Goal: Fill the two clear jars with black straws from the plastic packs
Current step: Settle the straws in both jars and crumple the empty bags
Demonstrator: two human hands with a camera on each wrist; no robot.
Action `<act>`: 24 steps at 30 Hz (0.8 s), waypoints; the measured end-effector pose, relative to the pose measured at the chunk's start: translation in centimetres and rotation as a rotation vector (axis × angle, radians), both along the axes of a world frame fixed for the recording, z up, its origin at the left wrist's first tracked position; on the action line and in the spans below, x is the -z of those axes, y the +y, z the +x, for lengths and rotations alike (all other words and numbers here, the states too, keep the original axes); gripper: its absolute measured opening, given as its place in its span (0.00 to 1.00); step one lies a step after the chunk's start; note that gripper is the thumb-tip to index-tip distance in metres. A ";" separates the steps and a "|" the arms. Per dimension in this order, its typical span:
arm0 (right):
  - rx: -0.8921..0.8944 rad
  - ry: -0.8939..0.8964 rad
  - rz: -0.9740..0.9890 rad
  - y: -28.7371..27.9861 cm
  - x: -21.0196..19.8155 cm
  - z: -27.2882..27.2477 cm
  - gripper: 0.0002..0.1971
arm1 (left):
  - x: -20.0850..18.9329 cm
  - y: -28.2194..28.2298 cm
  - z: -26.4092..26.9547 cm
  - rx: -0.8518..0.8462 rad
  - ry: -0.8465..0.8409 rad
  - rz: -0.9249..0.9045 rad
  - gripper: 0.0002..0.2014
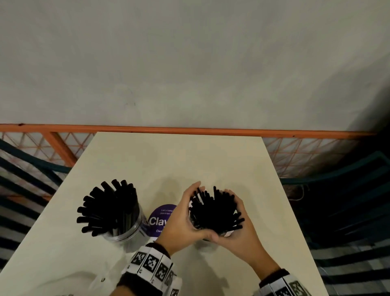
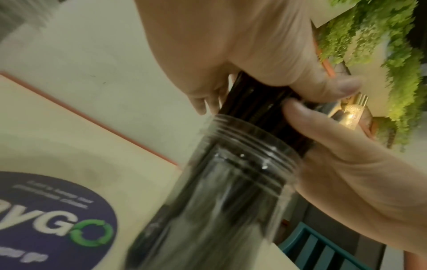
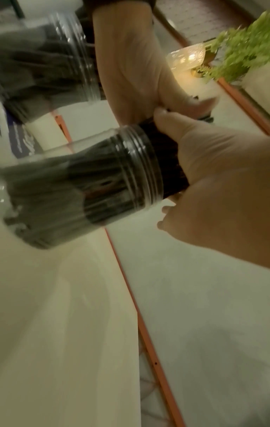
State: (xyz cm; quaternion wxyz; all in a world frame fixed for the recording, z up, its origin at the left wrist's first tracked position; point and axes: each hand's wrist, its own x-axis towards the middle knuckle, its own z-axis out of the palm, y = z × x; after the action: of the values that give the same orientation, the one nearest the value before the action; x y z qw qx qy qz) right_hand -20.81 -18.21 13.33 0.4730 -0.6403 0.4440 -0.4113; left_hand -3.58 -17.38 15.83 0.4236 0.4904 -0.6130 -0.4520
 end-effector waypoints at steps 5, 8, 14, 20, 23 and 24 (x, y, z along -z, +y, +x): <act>-0.063 0.081 -0.005 -0.7 0.4 0.1 0.55 | 0.4 -0.3 0.6 0.072 -0.036 0.100 0.69; -0.080 0.115 -0.059 -1.1 0.1 1.2 0.40 | 0.5 -0.4 -0.6 0.121 -0.033 0.091 0.65; 0.002 0.101 -0.120 -1.6 -0.1 2.4 0.32 | 0.2 -0.2 -2.0 -0.125 0.004 -0.072 0.39; -0.023 0.300 -0.200 -1.9 0.8 2.5 0.32 | 0.5 -0.1 -1.9 -0.108 0.019 0.020 0.34; -0.042 0.342 -0.215 -2.1 0.6 2.5 0.36 | 0.8 -0.3 -1.8 -0.129 0.012 0.032 0.36; -0.047 0.355 -0.205 -2.1 0.5 2.5 0.34 | 1.1 -0.3 -1.8 -0.134 -0.003 0.052 0.38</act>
State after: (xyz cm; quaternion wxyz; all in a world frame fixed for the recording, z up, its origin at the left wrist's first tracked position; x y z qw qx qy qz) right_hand -18.30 -20.33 12.86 0.3290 -0.7576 0.4614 -0.3239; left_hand -5.39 -17.65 14.70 0.4393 0.5419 -0.5674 -0.4376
